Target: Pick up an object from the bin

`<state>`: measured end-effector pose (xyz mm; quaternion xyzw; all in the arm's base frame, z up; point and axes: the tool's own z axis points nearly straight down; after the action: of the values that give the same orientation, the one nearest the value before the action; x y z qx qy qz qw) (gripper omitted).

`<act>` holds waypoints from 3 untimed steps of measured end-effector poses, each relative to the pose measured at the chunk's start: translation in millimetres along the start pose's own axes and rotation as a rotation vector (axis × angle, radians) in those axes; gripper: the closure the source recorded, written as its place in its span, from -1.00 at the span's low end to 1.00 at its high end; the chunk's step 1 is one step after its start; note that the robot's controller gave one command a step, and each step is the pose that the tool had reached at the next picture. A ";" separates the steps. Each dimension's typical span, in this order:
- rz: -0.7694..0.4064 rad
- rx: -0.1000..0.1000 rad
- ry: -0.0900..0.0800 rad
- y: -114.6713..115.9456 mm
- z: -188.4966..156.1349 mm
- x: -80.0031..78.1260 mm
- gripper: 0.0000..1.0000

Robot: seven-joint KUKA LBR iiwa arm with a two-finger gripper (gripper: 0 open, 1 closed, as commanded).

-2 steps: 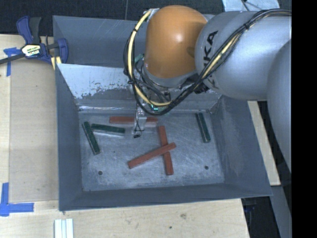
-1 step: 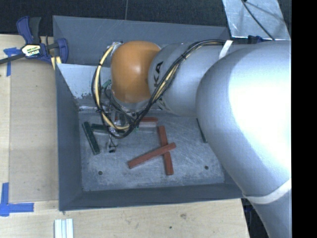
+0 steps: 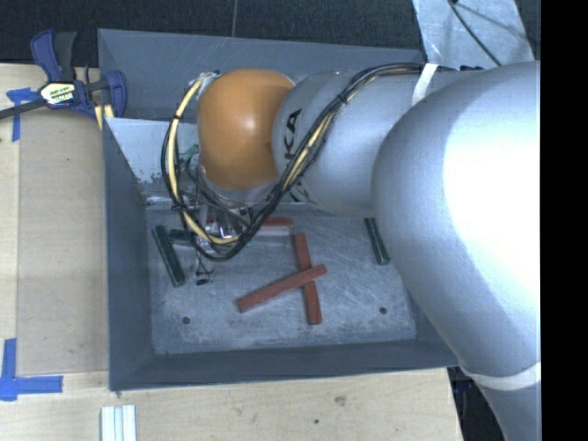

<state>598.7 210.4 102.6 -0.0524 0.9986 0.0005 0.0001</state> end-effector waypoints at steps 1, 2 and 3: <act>0.196 -0.001 -0.005 11.2 -2.7 -6.7 -1.00; 0.271 0.002 0.000 -18.4 34.1 -21.8 -1.00; 0.270 0.001 -0.001 -18.3 33.7 -22.2 -1.00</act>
Offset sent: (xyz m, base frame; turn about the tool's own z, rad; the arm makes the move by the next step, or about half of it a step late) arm 0.0043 0.0119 0.0021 0.1972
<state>622.8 194.7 69.0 0.0822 0.9966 0.0000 0.0004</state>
